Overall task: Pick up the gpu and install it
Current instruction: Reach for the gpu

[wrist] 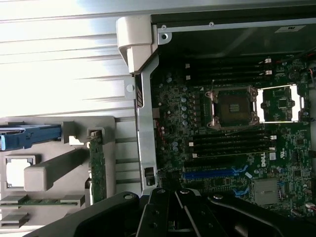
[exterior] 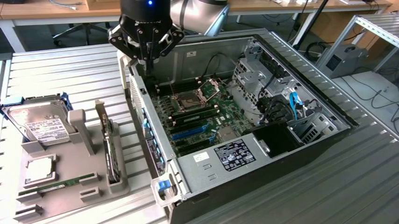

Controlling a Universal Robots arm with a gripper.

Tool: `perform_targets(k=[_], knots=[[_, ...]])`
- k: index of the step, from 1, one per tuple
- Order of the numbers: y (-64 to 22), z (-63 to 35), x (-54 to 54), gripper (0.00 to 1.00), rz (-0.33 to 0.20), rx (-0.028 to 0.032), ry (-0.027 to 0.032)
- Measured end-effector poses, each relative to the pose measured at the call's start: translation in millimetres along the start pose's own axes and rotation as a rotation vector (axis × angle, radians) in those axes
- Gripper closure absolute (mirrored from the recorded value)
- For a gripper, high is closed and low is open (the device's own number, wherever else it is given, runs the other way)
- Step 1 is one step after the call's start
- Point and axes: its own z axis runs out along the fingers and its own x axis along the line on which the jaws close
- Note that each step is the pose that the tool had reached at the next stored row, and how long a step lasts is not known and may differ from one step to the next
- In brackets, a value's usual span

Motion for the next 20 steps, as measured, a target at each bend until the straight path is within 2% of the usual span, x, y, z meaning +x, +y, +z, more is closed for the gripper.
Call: perform_targets(k=[20], knots=[[-0.5, -0.2, 6.6, 0.89, 0.0, 0.0, 0.0]])
